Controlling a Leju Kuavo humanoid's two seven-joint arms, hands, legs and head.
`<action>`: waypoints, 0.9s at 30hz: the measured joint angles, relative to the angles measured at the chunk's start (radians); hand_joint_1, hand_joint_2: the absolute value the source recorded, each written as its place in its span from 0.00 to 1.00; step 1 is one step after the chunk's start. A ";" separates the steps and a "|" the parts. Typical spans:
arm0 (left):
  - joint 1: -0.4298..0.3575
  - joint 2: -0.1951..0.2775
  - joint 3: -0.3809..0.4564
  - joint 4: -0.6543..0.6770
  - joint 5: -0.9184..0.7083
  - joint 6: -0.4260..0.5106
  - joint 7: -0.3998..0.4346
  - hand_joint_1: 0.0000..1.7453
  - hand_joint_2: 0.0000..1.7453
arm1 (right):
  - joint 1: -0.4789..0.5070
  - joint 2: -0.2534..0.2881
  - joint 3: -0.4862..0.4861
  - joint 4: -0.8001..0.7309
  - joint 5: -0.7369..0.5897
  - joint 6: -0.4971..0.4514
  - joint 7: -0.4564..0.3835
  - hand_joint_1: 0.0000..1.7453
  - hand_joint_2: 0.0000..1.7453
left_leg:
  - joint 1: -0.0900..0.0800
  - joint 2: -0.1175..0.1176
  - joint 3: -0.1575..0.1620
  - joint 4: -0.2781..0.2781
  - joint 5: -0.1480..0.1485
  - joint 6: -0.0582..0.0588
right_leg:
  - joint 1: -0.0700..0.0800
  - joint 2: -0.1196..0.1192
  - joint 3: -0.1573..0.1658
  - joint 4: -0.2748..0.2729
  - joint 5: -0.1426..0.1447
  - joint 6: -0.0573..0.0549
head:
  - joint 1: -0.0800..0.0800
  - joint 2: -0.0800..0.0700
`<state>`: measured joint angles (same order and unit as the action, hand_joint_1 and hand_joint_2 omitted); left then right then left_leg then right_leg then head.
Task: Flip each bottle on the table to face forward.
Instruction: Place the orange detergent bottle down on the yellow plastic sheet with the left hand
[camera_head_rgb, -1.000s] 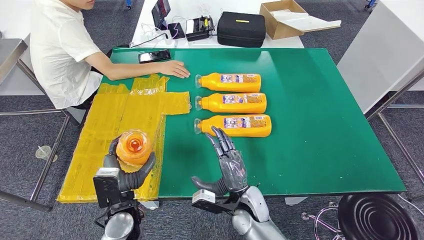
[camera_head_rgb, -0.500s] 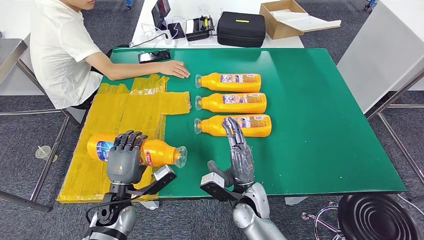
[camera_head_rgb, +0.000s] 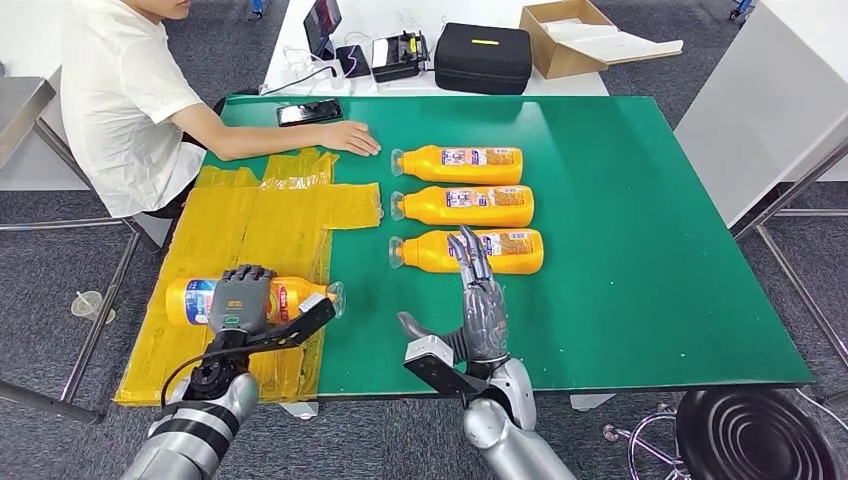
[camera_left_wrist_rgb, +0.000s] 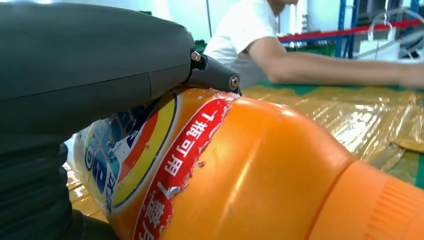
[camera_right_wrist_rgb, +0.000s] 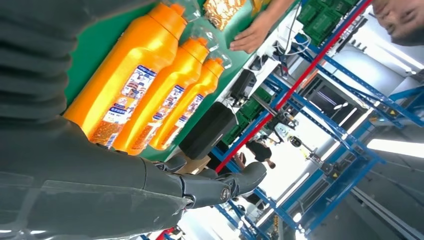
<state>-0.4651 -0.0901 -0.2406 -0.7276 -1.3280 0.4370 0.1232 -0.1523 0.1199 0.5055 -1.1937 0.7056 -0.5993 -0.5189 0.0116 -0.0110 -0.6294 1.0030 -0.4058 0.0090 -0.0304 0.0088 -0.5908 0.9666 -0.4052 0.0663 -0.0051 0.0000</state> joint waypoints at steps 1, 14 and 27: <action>-0.014 0.001 -0.002 0.017 0.008 -0.020 -0.004 0.05 1.00 | -0.001 0.001 0.000 0.000 -0.004 0.001 -0.001 0.00 1.00 | 0.000 0.000 0.000 0.000 0.000 0.000 | 0.000 0.000 0.000 0.000 0.000 0.000 | 0.000 0.000; -0.158 0.022 -0.020 0.139 0.163 -0.386 -0.226 0.00 1.00 | -0.003 0.003 -0.003 0.002 -0.092 0.016 -0.067 0.00 1.00 | 0.000 -0.010 0.003 0.000 0.004 0.001 | 0.000 -0.008 0.007 0.000 0.000 0.000 | 0.000 0.000; -0.199 0.094 -0.134 0.150 0.241 -0.515 -0.307 0.00 1.00 | -0.013 0.003 -0.011 0.035 -0.158 0.034 -0.116 0.00 1.00 | 0.000 -0.010 0.004 -0.001 0.004 0.001 | 0.000 -0.008 0.007 0.000 0.000 0.000 | 0.000 0.000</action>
<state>-0.6637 0.0039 -0.3748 -0.5780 -1.0874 -0.0780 -0.1837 -0.1653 0.1232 0.4947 -1.1590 0.5474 -0.5650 -0.6348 0.0117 -0.0207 -0.6258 1.0024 -0.4015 0.0095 -0.0304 0.0005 -0.5836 0.9668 -0.4047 0.0667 -0.0050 0.0000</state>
